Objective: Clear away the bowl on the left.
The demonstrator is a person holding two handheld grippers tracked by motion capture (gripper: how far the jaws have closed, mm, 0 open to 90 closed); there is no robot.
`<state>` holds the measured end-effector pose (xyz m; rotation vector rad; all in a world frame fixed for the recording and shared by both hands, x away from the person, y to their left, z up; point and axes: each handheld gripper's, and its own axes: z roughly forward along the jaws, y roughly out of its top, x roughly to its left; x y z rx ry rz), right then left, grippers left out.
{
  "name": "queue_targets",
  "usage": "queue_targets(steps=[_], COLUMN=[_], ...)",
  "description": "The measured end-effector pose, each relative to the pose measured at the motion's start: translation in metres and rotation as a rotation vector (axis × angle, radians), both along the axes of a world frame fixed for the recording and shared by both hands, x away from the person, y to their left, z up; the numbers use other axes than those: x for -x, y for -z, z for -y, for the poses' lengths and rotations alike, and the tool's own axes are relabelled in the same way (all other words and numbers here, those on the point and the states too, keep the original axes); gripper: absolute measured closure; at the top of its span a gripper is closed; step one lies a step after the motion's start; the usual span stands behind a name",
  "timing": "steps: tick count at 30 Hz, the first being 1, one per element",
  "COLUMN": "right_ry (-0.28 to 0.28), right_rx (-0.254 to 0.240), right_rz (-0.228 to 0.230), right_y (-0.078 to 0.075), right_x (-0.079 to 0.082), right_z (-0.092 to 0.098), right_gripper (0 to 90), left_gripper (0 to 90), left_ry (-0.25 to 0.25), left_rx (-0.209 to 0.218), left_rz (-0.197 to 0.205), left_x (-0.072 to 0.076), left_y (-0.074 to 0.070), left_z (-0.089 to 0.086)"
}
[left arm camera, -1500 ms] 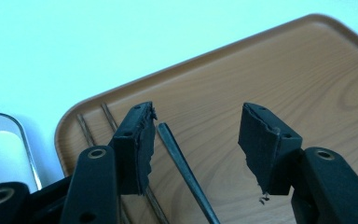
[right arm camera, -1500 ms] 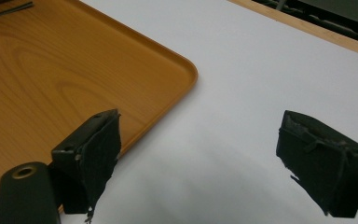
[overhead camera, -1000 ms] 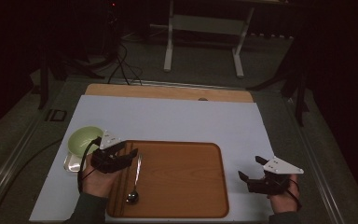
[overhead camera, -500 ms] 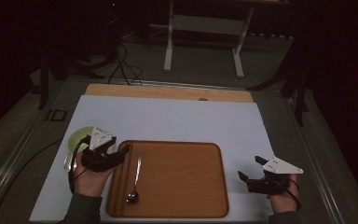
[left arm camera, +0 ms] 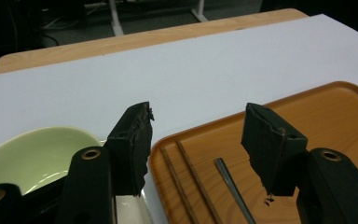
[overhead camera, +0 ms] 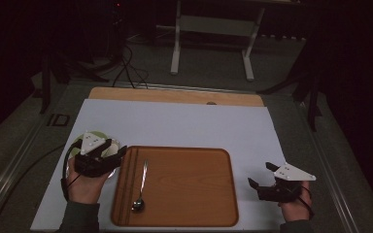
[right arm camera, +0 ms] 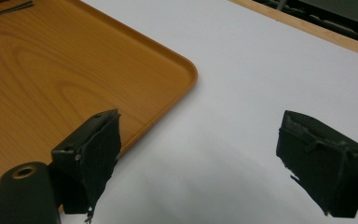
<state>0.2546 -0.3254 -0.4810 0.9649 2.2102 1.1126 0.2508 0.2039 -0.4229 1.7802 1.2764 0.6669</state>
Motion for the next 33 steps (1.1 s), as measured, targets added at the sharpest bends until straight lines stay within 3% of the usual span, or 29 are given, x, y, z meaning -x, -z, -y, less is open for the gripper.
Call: queue_targets(steps=[18,33], right_ry=[0.0,0.001], right_rx=[-0.001,-0.001], right_rz=[0.001,0.001], right_y=[0.0,0.0], right_x=[0.0,0.0], right_z=[0.0,0.0], right_gripper=[13.7,13.7], left_gripper=[43.1,41.9], left_ry=[-0.083,-0.153], left_rx=[0.01,0.039], left_rz=[0.039,0.06], left_x=[0.005,0.007], left_y=[-0.011,-0.012], left_z=[-0.028,-0.048])
